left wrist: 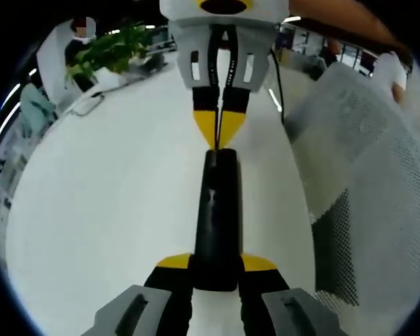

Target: Press the specified remote control buttons in sequence, fully releasing each button before pressing the next.

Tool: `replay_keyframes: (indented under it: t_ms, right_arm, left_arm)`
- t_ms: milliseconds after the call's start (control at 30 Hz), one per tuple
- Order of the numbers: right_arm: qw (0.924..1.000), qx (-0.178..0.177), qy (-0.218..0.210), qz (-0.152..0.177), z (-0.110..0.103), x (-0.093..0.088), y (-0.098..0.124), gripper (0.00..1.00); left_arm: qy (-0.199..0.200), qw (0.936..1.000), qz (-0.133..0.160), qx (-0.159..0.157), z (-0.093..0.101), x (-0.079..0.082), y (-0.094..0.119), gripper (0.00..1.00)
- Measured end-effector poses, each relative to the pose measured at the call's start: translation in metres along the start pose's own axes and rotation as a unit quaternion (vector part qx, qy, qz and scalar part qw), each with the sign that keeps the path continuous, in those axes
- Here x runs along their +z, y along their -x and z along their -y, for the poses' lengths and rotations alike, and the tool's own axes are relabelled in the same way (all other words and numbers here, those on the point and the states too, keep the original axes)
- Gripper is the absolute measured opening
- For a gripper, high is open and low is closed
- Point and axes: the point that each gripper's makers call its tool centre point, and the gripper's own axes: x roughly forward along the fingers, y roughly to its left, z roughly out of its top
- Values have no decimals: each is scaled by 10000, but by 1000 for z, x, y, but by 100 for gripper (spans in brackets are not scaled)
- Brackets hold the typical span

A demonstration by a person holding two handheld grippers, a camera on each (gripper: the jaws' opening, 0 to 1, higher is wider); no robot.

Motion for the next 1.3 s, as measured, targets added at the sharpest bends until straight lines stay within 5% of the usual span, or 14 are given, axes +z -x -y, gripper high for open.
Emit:
replay_keyframes:
  t_ms: [1300]
  right_arm:
    - [9983, 291, 362, -342, -4, 4, -13, 0]
  left_arm:
    - [-1, 10000, 21, 2, -2, -1, 0, 23]
